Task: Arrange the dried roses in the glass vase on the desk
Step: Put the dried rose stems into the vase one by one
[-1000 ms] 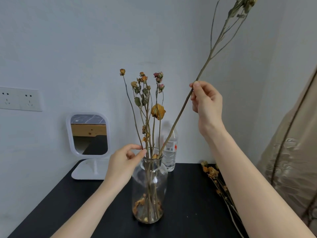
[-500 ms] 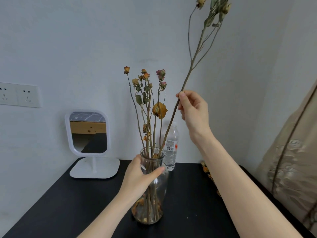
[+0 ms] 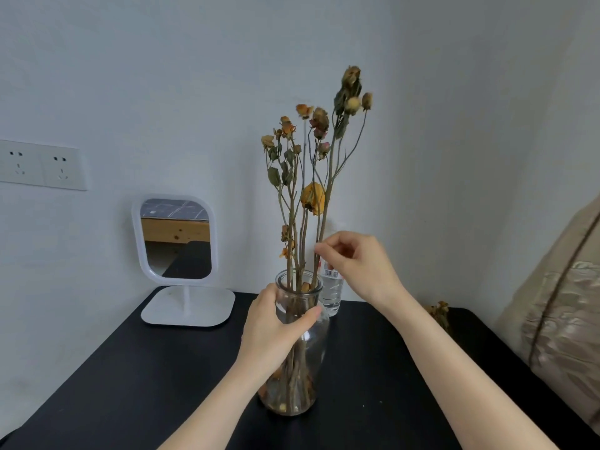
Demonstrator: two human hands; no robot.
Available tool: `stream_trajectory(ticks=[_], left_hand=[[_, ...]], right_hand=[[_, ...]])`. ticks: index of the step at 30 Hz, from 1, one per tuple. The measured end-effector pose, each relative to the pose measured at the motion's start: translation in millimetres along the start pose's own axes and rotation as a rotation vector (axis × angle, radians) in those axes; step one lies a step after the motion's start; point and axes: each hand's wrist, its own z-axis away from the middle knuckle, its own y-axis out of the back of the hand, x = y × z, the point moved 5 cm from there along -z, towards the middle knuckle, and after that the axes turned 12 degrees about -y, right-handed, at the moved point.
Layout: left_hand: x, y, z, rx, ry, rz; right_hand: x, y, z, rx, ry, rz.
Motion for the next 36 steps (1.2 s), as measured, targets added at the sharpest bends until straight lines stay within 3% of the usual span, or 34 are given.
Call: stream_trajectory(ticks=[12, 32, 36], left_hand=[[-0.4, 0.0, 0.9, 0.007, -0.007, 0.022], [5.1, 0.6, 3.5, 0.035, -0.017, -0.025], [4.7, 4.9, 16.6, 0.137, 0.040, -0.024]], right_hand=[[12.3, -22.4, 3.8, -0.143, -0.069, 0.196], [14.9, -13.2, 9.0, 0.018, -0.084, 0.076], [24.2, -1.4, 15.6, 0.040, -0.109, -0.004]])
